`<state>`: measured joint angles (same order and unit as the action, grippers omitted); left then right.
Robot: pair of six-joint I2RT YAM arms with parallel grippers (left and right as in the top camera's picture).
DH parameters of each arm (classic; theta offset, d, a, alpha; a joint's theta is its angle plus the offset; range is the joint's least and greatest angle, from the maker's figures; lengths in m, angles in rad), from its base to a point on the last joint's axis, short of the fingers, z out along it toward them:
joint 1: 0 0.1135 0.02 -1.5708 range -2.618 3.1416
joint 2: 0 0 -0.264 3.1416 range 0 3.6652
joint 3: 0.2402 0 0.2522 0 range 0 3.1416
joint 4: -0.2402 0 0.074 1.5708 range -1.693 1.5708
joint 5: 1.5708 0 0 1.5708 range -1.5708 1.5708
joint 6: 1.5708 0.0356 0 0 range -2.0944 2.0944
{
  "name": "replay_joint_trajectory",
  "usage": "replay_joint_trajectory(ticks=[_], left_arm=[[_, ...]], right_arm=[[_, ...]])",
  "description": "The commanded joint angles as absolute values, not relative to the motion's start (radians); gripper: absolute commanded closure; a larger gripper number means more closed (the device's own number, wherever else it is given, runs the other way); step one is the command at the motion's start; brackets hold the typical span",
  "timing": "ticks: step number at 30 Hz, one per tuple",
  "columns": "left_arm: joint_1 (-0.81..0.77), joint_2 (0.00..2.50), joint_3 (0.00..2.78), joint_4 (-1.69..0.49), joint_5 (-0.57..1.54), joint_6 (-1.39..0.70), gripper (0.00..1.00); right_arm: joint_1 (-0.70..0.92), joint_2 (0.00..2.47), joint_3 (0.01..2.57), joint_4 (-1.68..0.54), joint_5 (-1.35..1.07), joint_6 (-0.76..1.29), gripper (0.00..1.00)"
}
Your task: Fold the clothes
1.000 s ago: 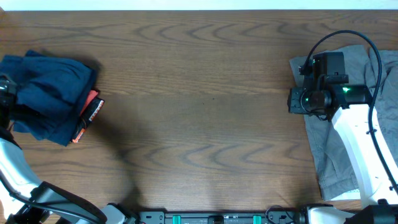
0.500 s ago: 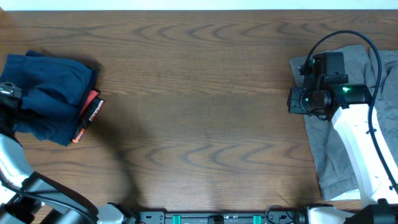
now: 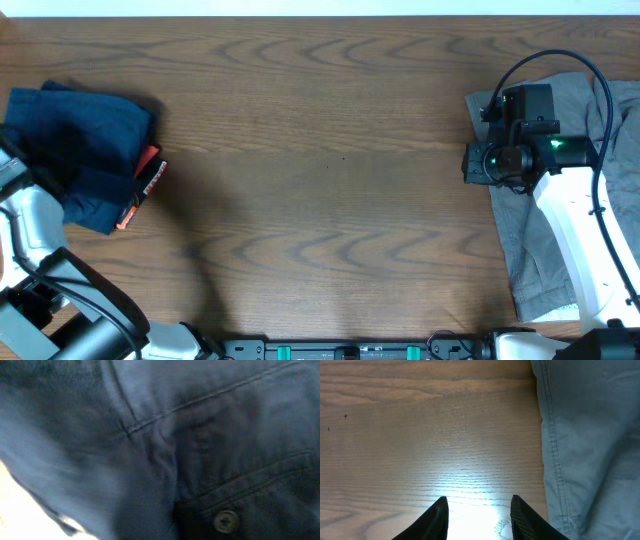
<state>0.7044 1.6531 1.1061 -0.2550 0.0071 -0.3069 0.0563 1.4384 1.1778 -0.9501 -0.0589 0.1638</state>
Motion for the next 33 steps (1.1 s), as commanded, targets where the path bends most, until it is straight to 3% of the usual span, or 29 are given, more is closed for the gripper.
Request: replay_joint_trajectory(ticks=[1, 2, 3, 11, 17, 18, 20, 21, 22, 25, 26, 27, 33], left_arm=[[0.694, 1.633, 1.129, -0.261, -0.057, -0.281, 0.85], [0.694, 1.629, 1.129, -0.263, -0.057, -0.281, 0.23], [0.695, 1.620, 1.129, -0.268, -0.057, -0.281, 0.02], [0.695, 1.488, 1.129, -0.363, -0.195, -0.323, 0.02], [0.695, 1.428, 1.129, -0.360, -0.049, -0.323, 0.01], [0.694, 1.432, 1.128, -0.368, -0.051, -0.322, 0.09], [0.695, 1.446, 1.128, -0.392, -0.053, -0.323, 0.40], [0.696, 1.454, 1.128, -0.406, -0.055, -0.322, 0.73], [0.696, 1.459, 1.128, -0.419, -0.061, -0.323, 0.94], [0.696, 1.468, 1.128, -0.439, -0.063, -0.323, 0.94], [0.696, 1.468, 1.128, -0.440, -0.063, -0.323, 0.60], [0.696, 1.468, 1.128, -0.440, -0.058, -0.323, 0.02], [0.696, 1.467, 1.128, -0.440, 0.024, -0.323, 0.02]], right_arm=[[0.052, 1.444, 1.182, -0.954, -0.056, 0.163, 0.61], [0.052, 1.444, 1.182, -0.954, -0.056, 0.163, 0.61], [0.052, 1.444, 1.182, -0.954, -0.056, 0.163, 0.61], [0.052, 1.444, 1.182, -0.952, -0.056, 0.163, 0.60], [0.052, 1.444, 1.182, -0.950, -0.056, 0.163, 0.60], [0.052, 1.444, 1.182, -0.950, -0.056, 0.163, 0.60], [0.052, 1.444, 1.182, -0.951, -0.056, 0.163, 0.60], [0.052, 1.444, 1.182, -0.951, -0.056, 0.163, 0.60], [0.052, 1.444, 1.182, -0.952, -0.056, 0.163, 0.60], [0.052, 1.444, 1.182, -0.955, -0.057, 0.163, 0.61], [0.052, 1.444, 1.182, -0.955, -0.063, 0.162, 0.59], [0.053, 1.444, 1.182, -0.954, -0.080, 0.149, 0.58], [0.055, 1.456, 1.182, -0.931, -0.505, -0.113, 0.59]])
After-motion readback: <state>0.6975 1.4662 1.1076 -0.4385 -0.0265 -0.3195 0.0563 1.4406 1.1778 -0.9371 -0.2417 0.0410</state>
